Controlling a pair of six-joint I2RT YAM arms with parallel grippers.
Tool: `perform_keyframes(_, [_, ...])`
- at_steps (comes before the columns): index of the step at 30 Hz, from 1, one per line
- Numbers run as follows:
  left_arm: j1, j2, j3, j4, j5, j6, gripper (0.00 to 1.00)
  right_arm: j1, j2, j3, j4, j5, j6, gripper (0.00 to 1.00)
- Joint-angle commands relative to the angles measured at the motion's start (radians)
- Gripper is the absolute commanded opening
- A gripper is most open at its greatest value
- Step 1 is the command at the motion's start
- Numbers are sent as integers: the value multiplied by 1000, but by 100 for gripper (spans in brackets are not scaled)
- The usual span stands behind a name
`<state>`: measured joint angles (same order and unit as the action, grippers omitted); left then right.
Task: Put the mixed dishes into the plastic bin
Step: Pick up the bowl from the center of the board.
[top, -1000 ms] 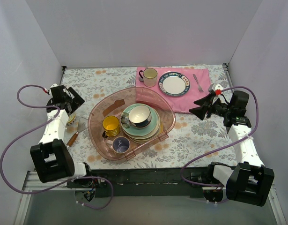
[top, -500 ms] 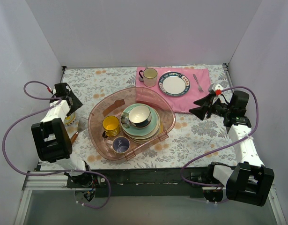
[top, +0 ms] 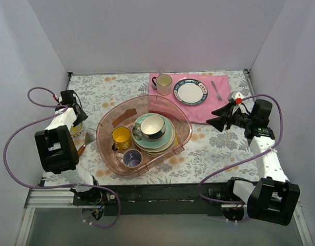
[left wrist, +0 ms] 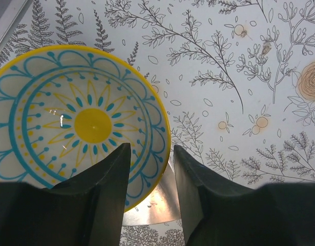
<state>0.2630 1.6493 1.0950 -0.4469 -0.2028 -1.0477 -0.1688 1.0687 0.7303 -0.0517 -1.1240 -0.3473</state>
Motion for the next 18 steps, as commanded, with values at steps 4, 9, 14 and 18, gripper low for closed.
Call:
perform_keyframes(4, [5,-3,32,-1,-21,23,33,-5,-3,37,9,-19,-12,63])
perform_keyframes(9, [5,0,34,-3,-21,26,29,-5,-6,38,9,-19,-12,63])
perform_keyframes(14, [7,0,36,-4,-17,29,21,-5,-6,38,7,-19,-13,64])
perform_keyframes(18, [7,-14,32,-6,-20,29,16,-3,-7,38,6,-17,-13,63])
